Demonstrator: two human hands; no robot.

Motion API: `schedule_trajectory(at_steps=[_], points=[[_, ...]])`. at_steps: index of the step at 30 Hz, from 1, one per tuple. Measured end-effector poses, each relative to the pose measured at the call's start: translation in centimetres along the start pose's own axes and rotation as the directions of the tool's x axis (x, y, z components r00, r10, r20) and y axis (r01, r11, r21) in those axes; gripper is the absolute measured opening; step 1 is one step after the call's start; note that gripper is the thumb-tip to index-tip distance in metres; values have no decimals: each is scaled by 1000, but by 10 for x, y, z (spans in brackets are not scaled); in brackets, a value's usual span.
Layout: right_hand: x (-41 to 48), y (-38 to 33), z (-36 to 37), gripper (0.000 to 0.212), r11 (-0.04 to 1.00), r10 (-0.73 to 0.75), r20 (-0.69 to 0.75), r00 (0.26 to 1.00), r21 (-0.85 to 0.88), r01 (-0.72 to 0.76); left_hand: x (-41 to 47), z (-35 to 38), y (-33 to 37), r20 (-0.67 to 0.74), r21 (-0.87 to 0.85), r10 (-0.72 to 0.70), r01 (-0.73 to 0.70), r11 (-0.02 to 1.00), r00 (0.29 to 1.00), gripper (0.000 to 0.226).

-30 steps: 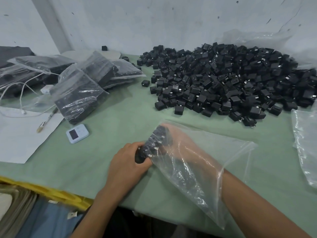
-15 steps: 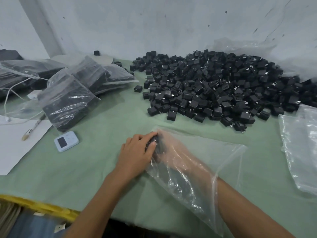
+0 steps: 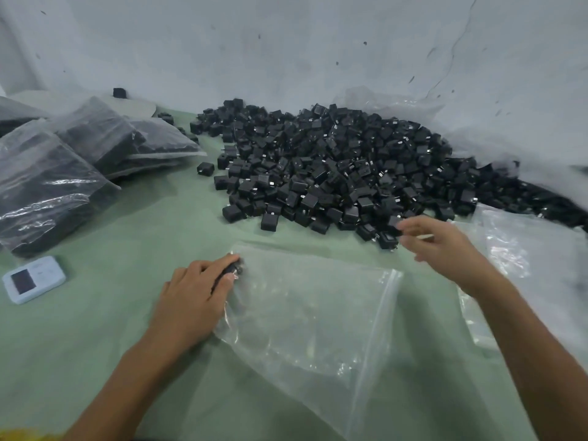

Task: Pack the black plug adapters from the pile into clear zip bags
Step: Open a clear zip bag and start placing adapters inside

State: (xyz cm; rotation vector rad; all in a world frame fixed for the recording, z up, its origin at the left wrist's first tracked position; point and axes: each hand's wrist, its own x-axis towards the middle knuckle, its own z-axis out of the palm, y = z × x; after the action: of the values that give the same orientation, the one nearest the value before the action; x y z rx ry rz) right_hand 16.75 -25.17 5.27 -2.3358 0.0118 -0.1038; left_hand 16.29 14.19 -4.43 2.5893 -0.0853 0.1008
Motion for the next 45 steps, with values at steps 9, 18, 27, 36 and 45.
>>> schedule_trajectory(at_steps=[9, 18, 27, 36, 45], points=[[71, 69, 53, 23, 884, 112, -174, 978, -432, -178, -2, -2, 3, -7, -12, -2, 2, 1000, 1000, 42], [22, 54, 30, 31, 914, 213, 22, 977, -359, -191, -2, -2, 4, -3, -22, -10, 10, 1000, 1000, 42], [-201, -37, 16, 82, 548, 136, 327, 935, 761, -346, 0, 0, 3, 4, 0, 3, -3, 1000, 1000, 42], [-136, -109, 91, 38, 83, 164, 456, 875, 877, -473, -2, -2, 4, 9, -2, 10, -10, 1000, 1000, 42], [-81, -107, 121, 25, 113, 327, 485, 811, 832, -543, -1, 0, 1, -12, -2, 35, -35, 999, 999, 41]])
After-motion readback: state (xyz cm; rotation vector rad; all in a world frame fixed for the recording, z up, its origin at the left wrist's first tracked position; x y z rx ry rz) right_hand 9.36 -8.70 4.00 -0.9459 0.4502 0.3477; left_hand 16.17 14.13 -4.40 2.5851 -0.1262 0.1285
